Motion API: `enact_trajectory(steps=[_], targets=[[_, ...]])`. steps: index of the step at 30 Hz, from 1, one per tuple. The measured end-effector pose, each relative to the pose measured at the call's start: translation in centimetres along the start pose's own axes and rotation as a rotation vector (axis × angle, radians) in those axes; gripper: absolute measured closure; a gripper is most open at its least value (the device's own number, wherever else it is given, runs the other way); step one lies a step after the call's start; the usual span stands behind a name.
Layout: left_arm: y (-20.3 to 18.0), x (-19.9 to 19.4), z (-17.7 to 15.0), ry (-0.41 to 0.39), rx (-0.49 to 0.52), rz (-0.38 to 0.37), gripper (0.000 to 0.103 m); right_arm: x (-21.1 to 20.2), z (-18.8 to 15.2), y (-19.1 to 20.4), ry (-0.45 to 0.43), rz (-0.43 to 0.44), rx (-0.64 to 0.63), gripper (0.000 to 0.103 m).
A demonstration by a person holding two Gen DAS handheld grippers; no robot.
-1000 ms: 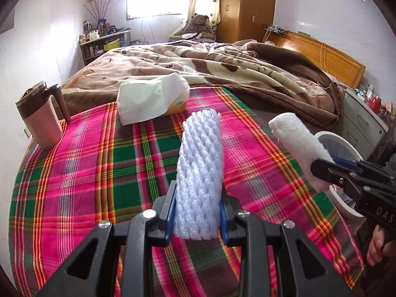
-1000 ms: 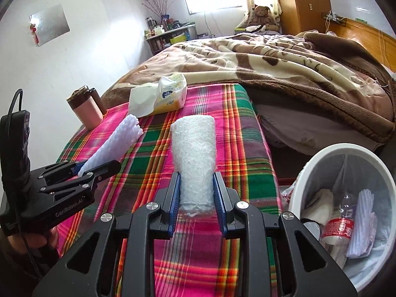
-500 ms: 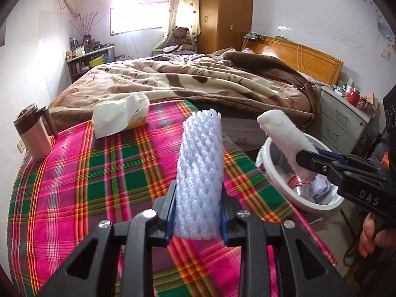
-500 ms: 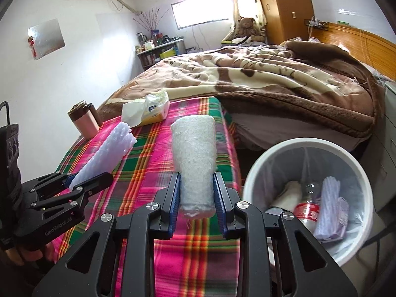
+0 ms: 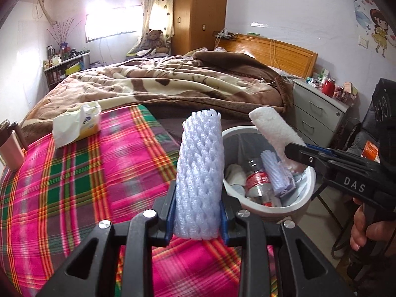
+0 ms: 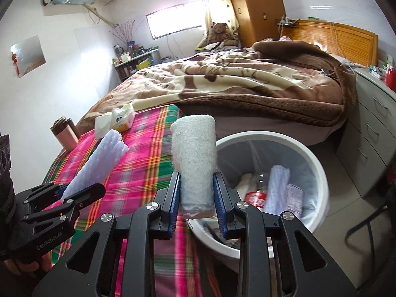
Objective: Collect trash
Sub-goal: 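Carry the sleeve and foam roll over the bin and open both tools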
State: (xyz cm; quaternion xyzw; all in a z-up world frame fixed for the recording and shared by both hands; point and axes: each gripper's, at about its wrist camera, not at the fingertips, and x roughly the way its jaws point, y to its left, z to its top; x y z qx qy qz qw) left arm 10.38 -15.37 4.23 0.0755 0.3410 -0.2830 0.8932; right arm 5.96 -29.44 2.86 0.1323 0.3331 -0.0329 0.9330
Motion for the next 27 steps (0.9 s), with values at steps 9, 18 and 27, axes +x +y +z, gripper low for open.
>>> enact_trajectory(steps=[9, 18, 27], targets=[[-4.0, 2.3, 0.2, 0.028, 0.021, -0.067, 0.073, 0.2, -0.1, -3.4, 0.02, -0.064, 0.035, 0.076], [-6.7, 4.9, 0.2, 0.066, 0.036, -0.086, 0.073, 1.4, -0.7, -6.5, 0.074, -0.113, 0.069, 0.076], [-7.8, 6.0, 0.5, 0.074, 0.0, -0.114, 0.042, 2.1, -0.9, -7.9, 0.103, -0.123, 0.067, 0.074]])
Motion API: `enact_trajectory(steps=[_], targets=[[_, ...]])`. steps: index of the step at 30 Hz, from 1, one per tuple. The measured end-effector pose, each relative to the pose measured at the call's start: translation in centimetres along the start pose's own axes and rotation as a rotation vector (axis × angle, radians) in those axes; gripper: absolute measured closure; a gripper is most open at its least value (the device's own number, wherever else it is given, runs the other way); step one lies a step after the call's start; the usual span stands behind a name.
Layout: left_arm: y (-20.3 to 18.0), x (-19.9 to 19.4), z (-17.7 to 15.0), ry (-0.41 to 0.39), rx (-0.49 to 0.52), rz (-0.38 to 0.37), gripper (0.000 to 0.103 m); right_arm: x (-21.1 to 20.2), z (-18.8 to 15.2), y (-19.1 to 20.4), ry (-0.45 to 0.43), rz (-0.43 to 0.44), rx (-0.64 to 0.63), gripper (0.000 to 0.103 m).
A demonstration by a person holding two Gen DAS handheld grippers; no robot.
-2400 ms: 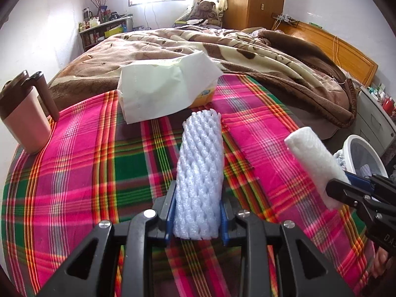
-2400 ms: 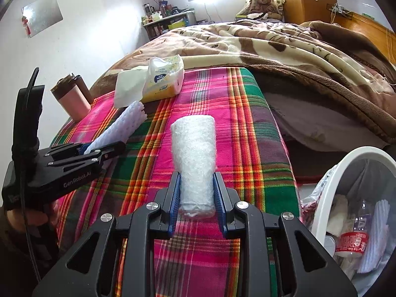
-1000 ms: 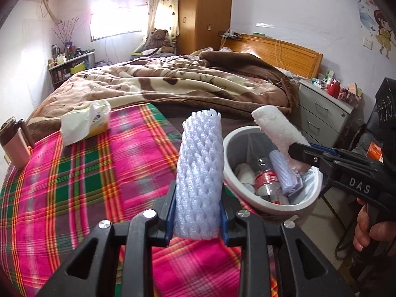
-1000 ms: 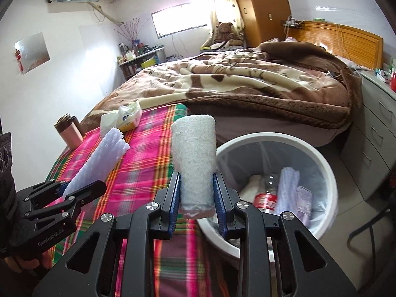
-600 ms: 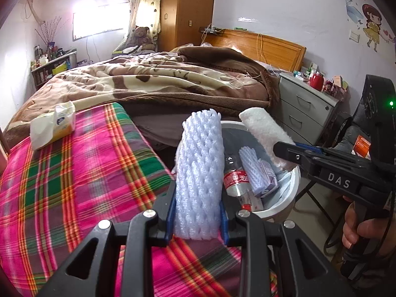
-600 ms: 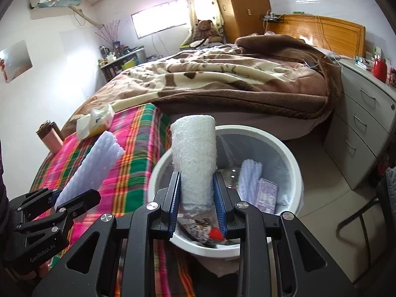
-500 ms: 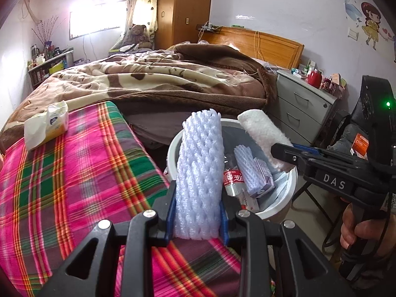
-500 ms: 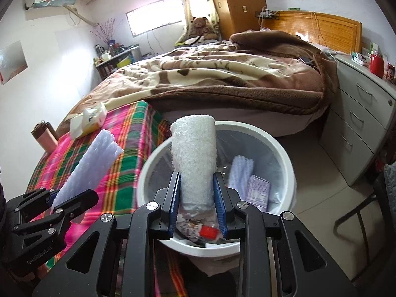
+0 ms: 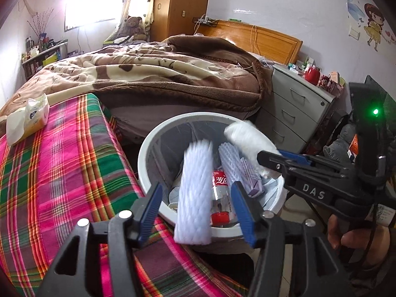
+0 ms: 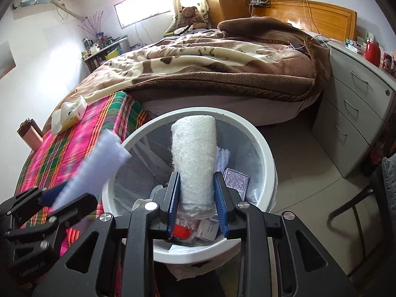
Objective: Collect trash
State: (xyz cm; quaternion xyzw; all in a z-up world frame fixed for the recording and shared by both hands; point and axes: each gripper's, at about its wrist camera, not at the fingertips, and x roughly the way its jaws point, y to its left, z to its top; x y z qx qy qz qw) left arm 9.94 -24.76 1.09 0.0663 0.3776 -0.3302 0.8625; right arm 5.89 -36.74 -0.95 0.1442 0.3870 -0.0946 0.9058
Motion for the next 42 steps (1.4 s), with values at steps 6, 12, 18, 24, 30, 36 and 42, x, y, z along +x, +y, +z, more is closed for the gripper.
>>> enact_trajectory(steps=[6, 12, 18, 24, 30, 36, 42], targets=[[0.2, -0.2, -0.2, 0.003, -0.017, 0.012, 0.035, 0.2, -0.3, -0.5, -0.001, -0.029, 0.0, 0.043], [1.2, -1.5, -0.8, -0.012, -0.039, 0.027, 0.029, -0.7, -0.4, -0.1, -0.031, -0.007, 0.003, 0.042], [2.9, -3.6, -1.9, -0.042, -0.085, 0.086, 0.025, -2.0, -0.8, 1.4, -0.066, 0.028, -0.012, 0.042], [5.4, -6.2, -3.9, -0.078, -0.15, 0.145, 0.025, -3.1, -2.1, 3.7, -0.102, 0.087, -0.037, 0.042], [7.1, -7.9, -6.0, -0.082, -0.173, 0.233, 0.025, -3.5, -3.4, 5.8, -0.124, 0.132, -0.074, 0.042], [8.3, -9.8, -7.6, -0.121, -0.211, 0.285, 0.025, -4.0, -4.4, 7.0, -0.149, 0.128, -0.09, 0.042], [8.8, -11.0, -8.9, -0.146, -0.219, 0.355, 0.025, -4.1, -5.5, 8.0, -0.161, 0.116, -0.106, 0.042]])
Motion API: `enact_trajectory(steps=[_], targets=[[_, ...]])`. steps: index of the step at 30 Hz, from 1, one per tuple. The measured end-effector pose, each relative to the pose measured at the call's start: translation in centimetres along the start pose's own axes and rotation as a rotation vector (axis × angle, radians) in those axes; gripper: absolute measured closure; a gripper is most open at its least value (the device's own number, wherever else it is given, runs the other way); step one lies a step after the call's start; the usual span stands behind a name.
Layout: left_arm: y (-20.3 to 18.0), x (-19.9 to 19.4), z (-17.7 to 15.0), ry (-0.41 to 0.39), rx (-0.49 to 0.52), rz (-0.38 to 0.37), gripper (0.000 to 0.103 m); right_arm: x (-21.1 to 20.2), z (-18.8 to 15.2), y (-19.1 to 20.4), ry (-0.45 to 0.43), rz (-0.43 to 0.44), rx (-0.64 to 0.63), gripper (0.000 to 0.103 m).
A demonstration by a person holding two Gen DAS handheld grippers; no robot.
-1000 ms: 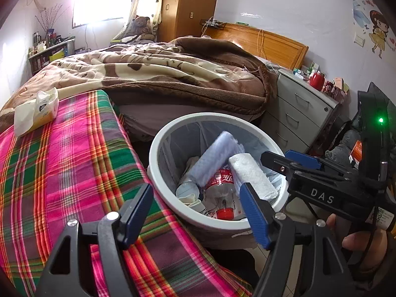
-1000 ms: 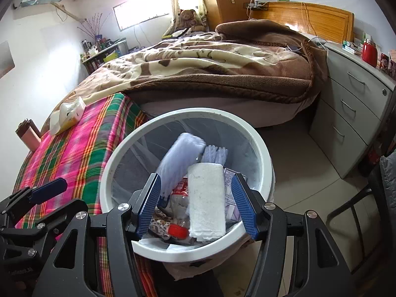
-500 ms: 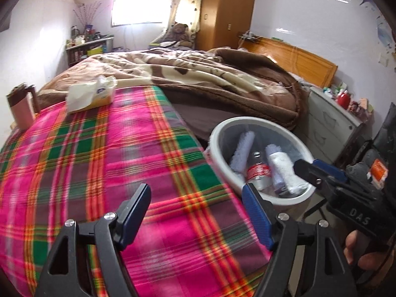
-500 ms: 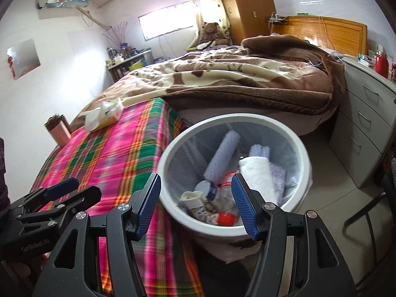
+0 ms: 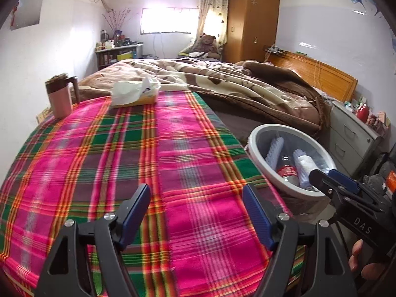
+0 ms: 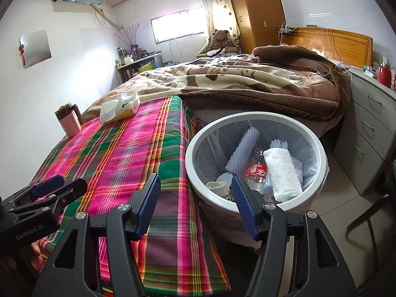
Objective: Collect trash
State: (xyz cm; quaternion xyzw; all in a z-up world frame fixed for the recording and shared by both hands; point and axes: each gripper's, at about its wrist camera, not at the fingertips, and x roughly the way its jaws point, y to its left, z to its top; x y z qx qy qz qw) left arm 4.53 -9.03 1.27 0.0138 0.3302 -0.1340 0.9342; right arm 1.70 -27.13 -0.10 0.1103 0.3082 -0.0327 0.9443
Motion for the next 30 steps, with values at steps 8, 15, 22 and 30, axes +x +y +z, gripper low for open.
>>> enact_trajectory(steps=[8, 15, 22, 30], targets=[[0.2, -1.0, -1.0, -0.051, 0.029, 0.068, 0.024, -1.1, -0.6, 1.3, -0.04, -0.053, -0.038, 0.041], [-0.3, -1.6, -1.3, -0.09, 0.053, 0.067, 0.024, -2.1, -0.8, 1.5, -0.079, -0.076, -0.033, 0.041], [-0.4, -2.3, -1.3, -0.112, 0.058, 0.063, 0.024, -2.3, -0.8, 2.2, -0.087, -0.085, -0.051, 0.041], [-0.5, -2.6, -1.5, -0.114, 0.054, 0.065, 0.024, -2.5, -0.8, 2.3, -0.094, -0.091, -0.045, 0.041]])
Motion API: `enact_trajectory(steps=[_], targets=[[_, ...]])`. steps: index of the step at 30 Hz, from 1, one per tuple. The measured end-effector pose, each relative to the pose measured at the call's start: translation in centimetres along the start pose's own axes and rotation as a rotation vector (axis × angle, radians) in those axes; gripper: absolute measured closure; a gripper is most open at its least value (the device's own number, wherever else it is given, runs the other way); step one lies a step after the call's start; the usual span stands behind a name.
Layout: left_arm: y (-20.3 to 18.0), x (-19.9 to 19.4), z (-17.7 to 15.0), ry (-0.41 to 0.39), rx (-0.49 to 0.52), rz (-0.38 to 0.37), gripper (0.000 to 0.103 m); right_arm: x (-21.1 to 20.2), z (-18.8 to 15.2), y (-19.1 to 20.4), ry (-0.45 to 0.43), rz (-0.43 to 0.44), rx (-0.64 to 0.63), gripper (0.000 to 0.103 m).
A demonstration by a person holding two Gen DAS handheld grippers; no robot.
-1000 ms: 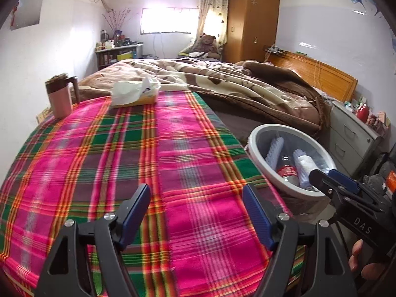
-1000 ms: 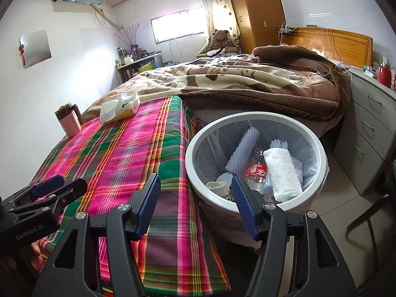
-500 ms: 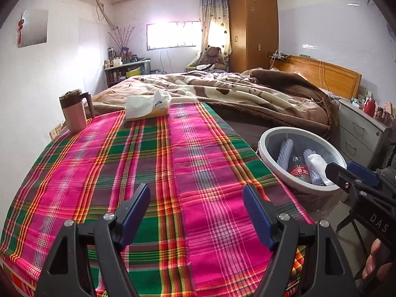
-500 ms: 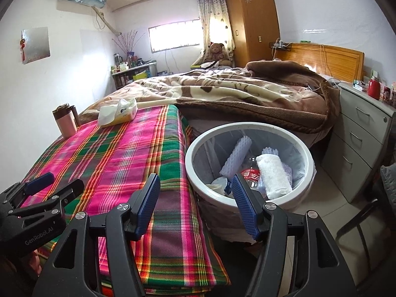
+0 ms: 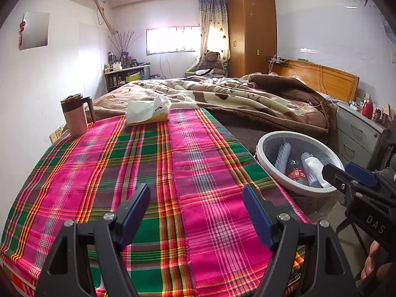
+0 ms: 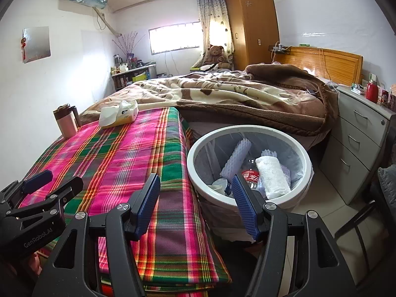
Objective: Collect trash
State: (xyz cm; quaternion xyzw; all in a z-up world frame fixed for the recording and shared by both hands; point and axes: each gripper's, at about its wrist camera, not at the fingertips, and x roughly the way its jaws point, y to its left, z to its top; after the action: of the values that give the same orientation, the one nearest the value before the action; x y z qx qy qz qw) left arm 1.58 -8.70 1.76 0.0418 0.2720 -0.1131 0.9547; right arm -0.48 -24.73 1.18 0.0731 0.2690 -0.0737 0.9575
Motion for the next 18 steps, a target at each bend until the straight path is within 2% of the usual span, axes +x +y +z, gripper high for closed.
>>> enact_trajectory(steps=[18], targets=[[-0.45, -0.24, 0.09, -0.007, 0.004, -0.001, 0.024, -0.34, -0.11, 0.0, -0.005, -0.003, 0.013, 0.041]])
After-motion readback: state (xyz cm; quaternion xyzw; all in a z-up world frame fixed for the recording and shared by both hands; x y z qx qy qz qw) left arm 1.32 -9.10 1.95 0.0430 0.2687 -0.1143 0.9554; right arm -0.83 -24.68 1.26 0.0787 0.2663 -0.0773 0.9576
